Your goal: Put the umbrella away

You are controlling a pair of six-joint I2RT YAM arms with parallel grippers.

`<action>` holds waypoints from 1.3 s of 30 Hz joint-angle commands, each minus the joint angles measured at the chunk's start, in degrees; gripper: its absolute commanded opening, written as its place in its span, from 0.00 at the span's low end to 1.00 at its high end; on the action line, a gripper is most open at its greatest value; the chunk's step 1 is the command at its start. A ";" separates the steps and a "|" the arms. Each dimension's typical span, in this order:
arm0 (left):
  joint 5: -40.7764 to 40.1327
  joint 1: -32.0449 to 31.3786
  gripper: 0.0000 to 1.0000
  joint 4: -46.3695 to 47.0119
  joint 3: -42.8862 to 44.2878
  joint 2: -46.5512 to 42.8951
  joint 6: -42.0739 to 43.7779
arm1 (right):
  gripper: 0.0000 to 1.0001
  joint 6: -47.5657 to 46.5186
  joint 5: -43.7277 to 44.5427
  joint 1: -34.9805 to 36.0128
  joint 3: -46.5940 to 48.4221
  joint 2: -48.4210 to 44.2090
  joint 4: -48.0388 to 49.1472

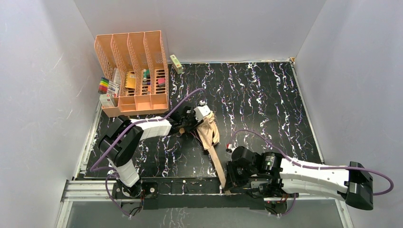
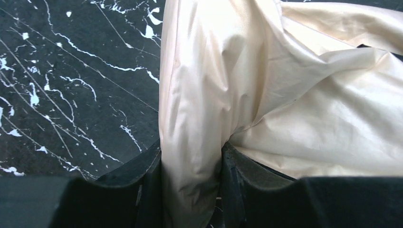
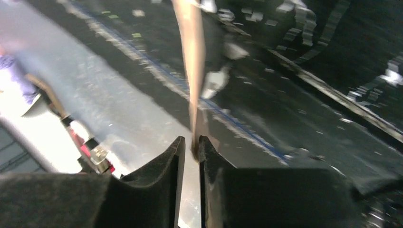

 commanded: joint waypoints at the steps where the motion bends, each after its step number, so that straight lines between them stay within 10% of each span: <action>1: -5.68 0.05 0.00 -0.74 -3.15 -0.08 3.28 | 0.27 1.63 7.70 0.26 -1.17 -0.13 -4.58; 14: -3.54 -6.14 0.00 4.96 -10.39 -4.57 11.36 | 0.73 -11.68 42.55 -6.73 13.09 -1.03 -7.68; 21: -3.61 -9.98 0.00 7.01 -13.57 -5.54 14.84 | 0.76 -35.15 19.21 -33.62 15.72 6.53 12.82; 39: -4.20 -15.09 0.00 13.84 -20.92 -8.32 21.40 | 0.89 -70.66 -26.78 -44.63 34.89 41.13 14.21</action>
